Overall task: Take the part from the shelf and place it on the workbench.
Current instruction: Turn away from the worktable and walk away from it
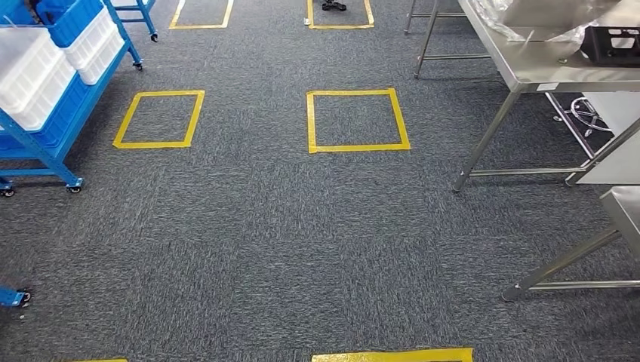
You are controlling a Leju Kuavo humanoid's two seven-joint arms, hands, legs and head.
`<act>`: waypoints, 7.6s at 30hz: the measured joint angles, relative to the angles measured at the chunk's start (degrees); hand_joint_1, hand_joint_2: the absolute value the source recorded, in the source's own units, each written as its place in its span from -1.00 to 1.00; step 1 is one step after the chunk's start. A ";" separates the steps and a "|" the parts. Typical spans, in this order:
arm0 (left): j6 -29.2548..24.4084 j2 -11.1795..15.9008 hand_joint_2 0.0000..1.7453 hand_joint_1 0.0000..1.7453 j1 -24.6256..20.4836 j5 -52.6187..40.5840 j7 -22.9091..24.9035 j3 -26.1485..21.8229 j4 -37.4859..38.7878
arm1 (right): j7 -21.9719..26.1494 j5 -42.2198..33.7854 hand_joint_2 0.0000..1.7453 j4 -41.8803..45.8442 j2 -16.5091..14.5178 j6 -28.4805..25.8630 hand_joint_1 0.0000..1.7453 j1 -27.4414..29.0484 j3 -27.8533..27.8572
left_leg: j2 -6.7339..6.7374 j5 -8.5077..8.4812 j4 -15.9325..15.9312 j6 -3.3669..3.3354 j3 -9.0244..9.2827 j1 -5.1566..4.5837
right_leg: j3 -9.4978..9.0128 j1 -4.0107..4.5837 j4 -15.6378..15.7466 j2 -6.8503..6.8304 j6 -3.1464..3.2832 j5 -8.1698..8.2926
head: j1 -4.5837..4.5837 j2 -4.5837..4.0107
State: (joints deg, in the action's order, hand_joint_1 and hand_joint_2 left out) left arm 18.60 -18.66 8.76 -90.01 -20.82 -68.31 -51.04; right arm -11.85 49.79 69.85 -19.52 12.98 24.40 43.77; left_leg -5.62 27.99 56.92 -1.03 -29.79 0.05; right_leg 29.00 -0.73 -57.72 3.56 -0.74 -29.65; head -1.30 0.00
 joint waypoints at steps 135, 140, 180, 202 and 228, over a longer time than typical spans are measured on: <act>7.16 -1.09 -1.00 -1.00 -9.12 17.44 9.91 -20.95 -3.25 | 0.87 9.79 -1.00 3.97 -0.85 10.38 -1.00 0.11 -0.66 | 7.39 1.66 6.90 2.48 -3.20 0.35 | 0.67 0.07 -0.72 -8.14 1.52 -0.19 | 1.68 0.00; 7.17 -1.05 -1.00 -1.00 -9.08 17.38 10.34 -21.04 -3.25 | 1.74 10.41 -1.00 3.58 -0.85 10.97 -1.00 -0.85 -0.15 | 8.44 -0.24 0.61 0.74 -0.48 -0.25 | -0.30 0.27 -0.43 -10.05 0.05 -0.60 | 1.64 0.00; 9.05 -1.17 -1.00 -1.00 -8.16 14.76 12.03 -21.53 -3.25 | 5.92 15.27 -1.00 1.25 -0.98 14.01 -1.00 -2.63 4.62 | 4.18 2.15 -3.19 -1.00 7.42 -0.05 | 7.91 -0.11 -13.85 -3.58 -1.58 -12.83 | 0.87 0.01; 8.31 -1.10 -1.00 -1.00 -8.92 13.59 12.44 -21.59 -3.12 | 7.48 17.47 -1.00 0.30 -0.94 14.10 -1.00 -3.66 5.61 | 5.63 1.24 1.42 0.74 0.05 0.21 | 3.71 0.13 -2.12 -3.53 0.57 2.53 | 0.97 0.00; 8.86 -1.19 -1.00 -1.00 -8.75 12.47 12.38 -21.46 -3.07 | 8.46 19.95 -1.00 -0.84 -0.92 15.02 -1.00 -4.56 7.52 | 5.56 0.00 6.91 2.43 -4.14 0.67 | -1.55 -0.33 -0.83 -3.53 1.43 -1.44 | 1.66 0.00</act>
State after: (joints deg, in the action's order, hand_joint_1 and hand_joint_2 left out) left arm 27.45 -19.85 0.01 -77.53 -8.45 -89.77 -54.11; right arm -3.39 69.73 69.01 -20.44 28.00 19.84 51.30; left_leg -0.05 28.00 63.83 1.40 -33.93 0.71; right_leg 27.45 -1.06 -58.55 0.03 0.69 -31.09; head 0.36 0.00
